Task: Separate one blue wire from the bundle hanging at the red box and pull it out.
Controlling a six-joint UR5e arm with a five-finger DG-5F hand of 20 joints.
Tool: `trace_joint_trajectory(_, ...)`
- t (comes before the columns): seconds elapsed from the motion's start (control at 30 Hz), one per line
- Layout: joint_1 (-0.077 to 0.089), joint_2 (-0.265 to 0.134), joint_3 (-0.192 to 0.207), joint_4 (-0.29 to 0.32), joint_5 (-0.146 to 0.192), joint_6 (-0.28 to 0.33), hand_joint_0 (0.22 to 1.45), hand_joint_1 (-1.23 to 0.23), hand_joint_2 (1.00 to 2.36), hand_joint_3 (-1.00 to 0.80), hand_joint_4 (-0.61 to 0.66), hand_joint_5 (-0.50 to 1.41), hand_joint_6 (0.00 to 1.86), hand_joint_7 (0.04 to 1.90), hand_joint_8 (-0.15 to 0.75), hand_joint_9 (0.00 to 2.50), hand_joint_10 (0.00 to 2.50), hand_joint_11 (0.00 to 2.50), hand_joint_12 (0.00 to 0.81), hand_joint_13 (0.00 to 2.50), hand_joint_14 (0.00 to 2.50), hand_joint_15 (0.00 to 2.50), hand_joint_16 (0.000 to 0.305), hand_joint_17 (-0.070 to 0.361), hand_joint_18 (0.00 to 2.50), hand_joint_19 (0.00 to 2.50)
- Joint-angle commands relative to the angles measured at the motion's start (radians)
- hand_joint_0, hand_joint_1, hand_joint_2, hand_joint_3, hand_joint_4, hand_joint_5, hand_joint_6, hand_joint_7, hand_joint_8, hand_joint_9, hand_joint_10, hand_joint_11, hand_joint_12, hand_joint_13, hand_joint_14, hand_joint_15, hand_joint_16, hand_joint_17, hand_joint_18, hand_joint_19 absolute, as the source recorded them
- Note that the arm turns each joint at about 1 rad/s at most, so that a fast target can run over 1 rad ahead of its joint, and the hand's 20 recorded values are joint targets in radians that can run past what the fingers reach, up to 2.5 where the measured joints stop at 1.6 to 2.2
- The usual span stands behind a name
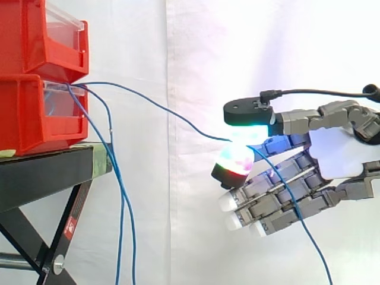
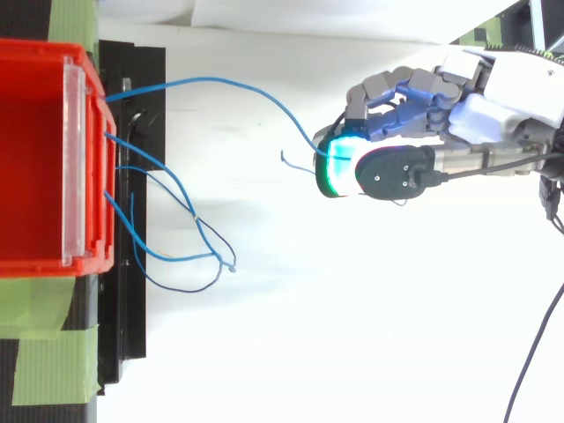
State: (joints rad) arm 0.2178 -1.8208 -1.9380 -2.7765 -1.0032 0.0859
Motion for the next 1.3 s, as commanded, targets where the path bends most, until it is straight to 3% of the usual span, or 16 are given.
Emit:
trace_joint_trajectory(0.0, 0.0, 0.002, 0.001, 0.0, 0.0, 0.0, 0.6, -0.82, 1.02, -0.04, -0.13, -0.13, 0.86, 1.21, 0.29, 0.67, 0.01, 0.42, 0.417, 0.4, 0.01, 0.28, 0.054, 0.122, 0.37, 0.26)
trace_joint_trajectory(1.27, -0.002, 0.0, 0.001, 0.0, 0.0, 0.0, 0.61, -0.82, 1.02, -0.03, -0.11, -0.12, 0.86, 1.18, 0.317, 0.83, 0.02, 0.53, 0.44, 0.55, 0.01, 0.34, 0.057, 0.127, 0.51, 0.27)
